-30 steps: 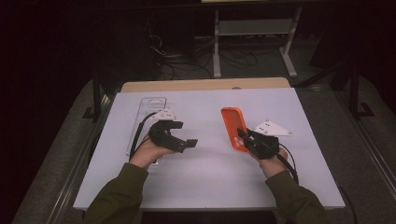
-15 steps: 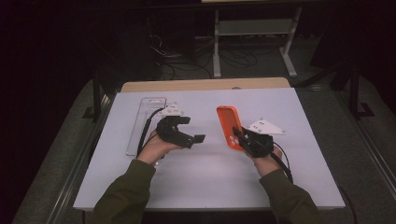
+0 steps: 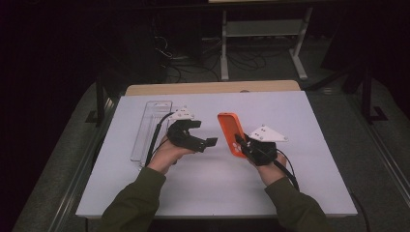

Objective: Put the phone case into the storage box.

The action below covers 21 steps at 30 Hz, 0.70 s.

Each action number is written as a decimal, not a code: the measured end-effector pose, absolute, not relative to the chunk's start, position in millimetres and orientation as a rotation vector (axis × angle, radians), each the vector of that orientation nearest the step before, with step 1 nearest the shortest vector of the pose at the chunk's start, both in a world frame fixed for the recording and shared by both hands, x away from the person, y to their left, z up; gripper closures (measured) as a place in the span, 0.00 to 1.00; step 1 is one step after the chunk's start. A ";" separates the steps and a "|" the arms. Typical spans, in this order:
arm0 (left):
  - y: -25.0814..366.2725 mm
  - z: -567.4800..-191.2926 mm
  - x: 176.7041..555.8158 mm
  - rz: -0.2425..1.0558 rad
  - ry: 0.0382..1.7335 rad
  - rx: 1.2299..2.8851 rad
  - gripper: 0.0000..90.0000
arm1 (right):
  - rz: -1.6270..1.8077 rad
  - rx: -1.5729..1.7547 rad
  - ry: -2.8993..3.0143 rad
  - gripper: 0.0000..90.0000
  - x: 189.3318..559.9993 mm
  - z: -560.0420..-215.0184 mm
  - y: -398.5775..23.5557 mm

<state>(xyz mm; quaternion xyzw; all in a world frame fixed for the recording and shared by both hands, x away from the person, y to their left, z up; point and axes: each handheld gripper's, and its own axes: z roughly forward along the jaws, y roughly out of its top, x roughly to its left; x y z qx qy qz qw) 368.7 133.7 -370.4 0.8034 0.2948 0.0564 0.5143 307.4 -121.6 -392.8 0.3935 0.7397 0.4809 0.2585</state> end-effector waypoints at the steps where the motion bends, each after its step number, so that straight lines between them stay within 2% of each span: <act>1: 132.9 -370.6 368.8 0.131 0.712 1.923 0.02 | 1.302 1.058 2.004 0.87 307.7 -393.0 -121.5; 21: 121.4 -369.9 364.9 0.119 0.727 1.888 0.00 | 1.315 1.051 2.022 0.87 303.0 -394.9 -109.8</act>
